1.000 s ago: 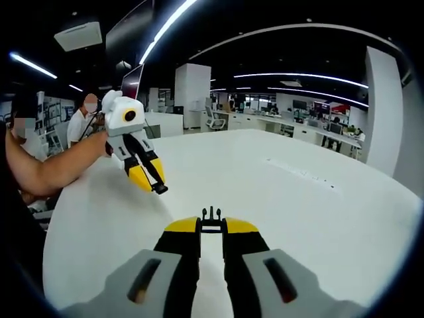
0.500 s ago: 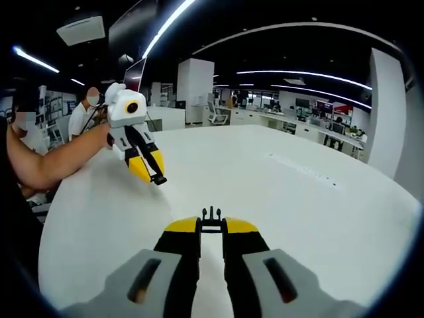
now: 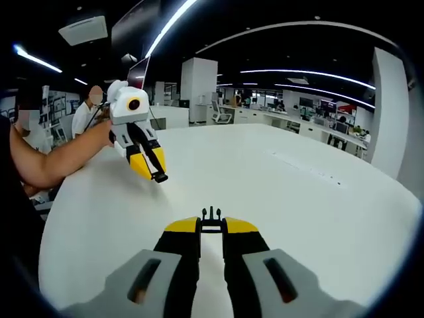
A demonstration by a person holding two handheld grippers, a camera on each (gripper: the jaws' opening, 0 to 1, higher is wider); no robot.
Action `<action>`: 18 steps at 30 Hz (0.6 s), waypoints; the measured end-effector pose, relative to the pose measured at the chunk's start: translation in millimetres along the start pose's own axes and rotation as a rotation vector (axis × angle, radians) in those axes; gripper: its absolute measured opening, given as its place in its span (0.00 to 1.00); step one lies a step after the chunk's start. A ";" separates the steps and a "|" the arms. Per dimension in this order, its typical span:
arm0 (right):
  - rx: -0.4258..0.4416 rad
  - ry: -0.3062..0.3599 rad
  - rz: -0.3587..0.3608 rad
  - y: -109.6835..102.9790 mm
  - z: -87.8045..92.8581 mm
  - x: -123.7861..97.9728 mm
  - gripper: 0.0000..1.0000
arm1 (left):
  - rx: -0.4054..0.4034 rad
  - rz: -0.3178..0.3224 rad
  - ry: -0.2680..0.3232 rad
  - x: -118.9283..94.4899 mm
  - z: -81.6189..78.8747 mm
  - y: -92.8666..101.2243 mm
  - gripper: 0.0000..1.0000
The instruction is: Snap the two parts of the plastic buckle together until the buckle closes and remains connected.
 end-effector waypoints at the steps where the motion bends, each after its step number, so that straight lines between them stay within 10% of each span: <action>1: -0.004 -0.002 -0.001 0.0 0.2 0.1 0.10 | 0.001 0.000 -0.001 0.1 0.2 -0.2 0.11; 18: -0.006 0.001 -0.040 -7.7 -0.1 1.6 0.10 | 0.002 0.037 -0.010 0.7 2.8 4.8 0.11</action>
Point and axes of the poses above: the point that each gripper's makers call its tool centre point, and the gripper's own axes: x roughly forward along the fingers, y roughly to its right, z roughly out of its underside, the point moved 3 cm from there along -x, roughly backward along the fingers, and after that the axes turned 12 degrees about y, right-handed, at the moved point
